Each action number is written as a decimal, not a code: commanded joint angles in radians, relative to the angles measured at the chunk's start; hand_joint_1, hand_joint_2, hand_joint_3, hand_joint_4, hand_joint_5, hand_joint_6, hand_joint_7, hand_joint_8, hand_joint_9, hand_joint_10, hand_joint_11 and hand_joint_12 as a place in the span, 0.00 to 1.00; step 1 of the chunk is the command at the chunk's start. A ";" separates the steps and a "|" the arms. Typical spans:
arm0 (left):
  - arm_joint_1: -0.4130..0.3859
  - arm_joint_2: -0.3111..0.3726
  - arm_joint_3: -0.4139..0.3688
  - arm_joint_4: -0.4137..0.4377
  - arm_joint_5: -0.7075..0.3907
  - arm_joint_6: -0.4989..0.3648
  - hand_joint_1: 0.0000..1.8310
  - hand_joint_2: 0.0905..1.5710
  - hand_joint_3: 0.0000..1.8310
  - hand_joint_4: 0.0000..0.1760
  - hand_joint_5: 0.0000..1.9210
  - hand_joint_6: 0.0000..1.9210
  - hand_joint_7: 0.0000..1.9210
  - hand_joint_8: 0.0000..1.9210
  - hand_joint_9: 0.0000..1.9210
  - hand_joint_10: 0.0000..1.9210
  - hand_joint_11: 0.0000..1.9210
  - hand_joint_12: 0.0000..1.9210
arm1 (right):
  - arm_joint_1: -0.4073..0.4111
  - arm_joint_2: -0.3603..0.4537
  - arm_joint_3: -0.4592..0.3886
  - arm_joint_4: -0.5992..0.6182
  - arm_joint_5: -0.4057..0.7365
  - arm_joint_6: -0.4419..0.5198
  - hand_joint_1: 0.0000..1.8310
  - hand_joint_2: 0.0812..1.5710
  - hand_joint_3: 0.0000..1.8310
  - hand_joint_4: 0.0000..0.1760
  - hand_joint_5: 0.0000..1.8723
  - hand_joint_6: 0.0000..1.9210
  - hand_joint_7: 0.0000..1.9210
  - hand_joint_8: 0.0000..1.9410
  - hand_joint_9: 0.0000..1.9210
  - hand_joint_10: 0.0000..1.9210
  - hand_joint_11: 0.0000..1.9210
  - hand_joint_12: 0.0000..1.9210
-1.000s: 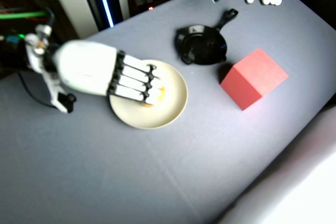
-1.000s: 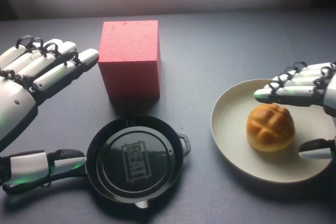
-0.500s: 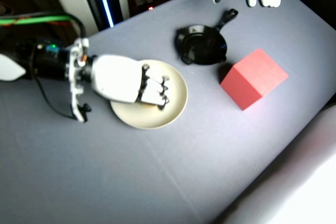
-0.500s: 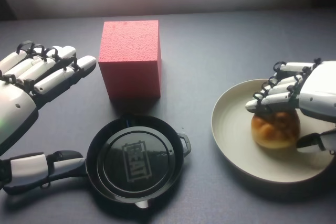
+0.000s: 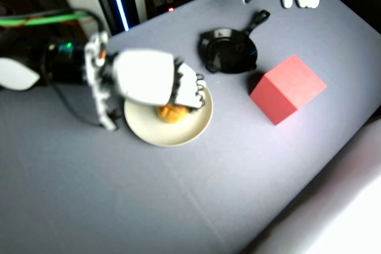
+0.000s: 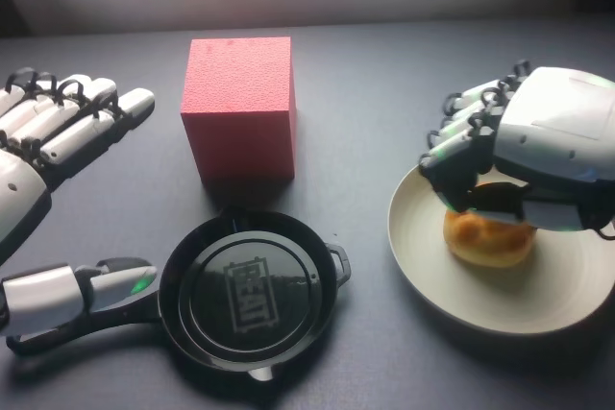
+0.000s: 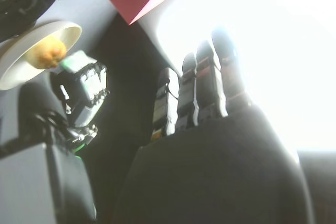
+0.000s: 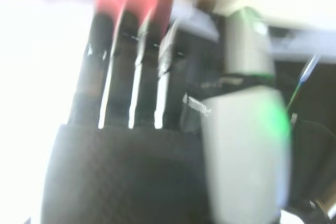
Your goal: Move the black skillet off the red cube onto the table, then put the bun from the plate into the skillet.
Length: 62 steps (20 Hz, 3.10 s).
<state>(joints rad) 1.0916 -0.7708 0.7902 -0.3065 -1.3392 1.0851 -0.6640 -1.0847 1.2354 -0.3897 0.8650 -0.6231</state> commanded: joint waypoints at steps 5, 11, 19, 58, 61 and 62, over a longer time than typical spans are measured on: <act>0.002 -0.001 -0.001 0.008 -0.141 0.001 0.24 0.63 0.00 0.70 0.05 0.00 0.07 0.00 0.07 0.00 0.00 0.27 | 0.007 0.011 0.005 0.048 0.058 0.001 0.69 0.69 0.00 0.00 0.54 0.39 0.52 0.60 0.47 0.53 0.37 0.75; 0.025 0.000 -0.008 -0.005 -0.157 0.000 0.25 0.64 0.00 0.71 0.06 0.00 0.08 0.00 0.07 0.00 0.00 0.29 | -0.006 0.047 -0.006 0.083 0.078 -0.002 0.54 0.59 0.00 0.52 0.27 0.00 0.27 0.01 0.25 0.01 0.06 0.41; 0.025 -0.005 -0.009 -0.009 -0.154 0.000 0.25 0.64 0.00 0.75 0.05 0.00 0.08 0.00 0.08 0.00 0.00 0.32 | -0.072 0.071 -0.002 0.108 0.004 -0.013 0.51 0.57 0.00 0.50 0.27 0.00 0.25 0.00 0.23 0.00 0.05 0.39; 0.092 0.011 -0.009 -0.137 -0.337 -0.004 0.00 0.81 0.00 0.31 0.05 0.00 0.10 0.00 0.10 0.00 0.00 0.25 | 0.153 -0.302 0.039 0.007 0.024 -0.042 0.39 0.61 0.00 0.85 0.00 0.00 0.00 0.00 0.00 0.00 0.00 0.19; 0.099 0.011 -0.013 -0.139 -0.349 -0.005 0.00 0.81 0.00 0.36 0.05 0.00 0.10 0.00 0.11 0.00 0.00 0.25 | 0.144 -0.220 0.013 0.028 0.068 -0.043 0.33 0.59 0.00 0.84 0.00 0.00 0.00 0.00 0.00 0.00 0.00 0.04; 0.101 0.011 -0.016 -0.139 -0.353 -0.005 0.00 0.81 0.00 0.42 0.05 0.00 0.11 0.00 0.11 0.00 0.00 0.25 | 0.125 -0.183 0.000 0.052 0.106 -0.043 0.36 0.60 0.00 0.97 0.00 0.00 0.00 0.00 0.00 0.00 0.00 0.01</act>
<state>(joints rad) 1.1957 -0.7681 0.7738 -0.4614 -1.5600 1.0805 -0.5522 -1.2526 1.2293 -0.3550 0.8509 -0.6674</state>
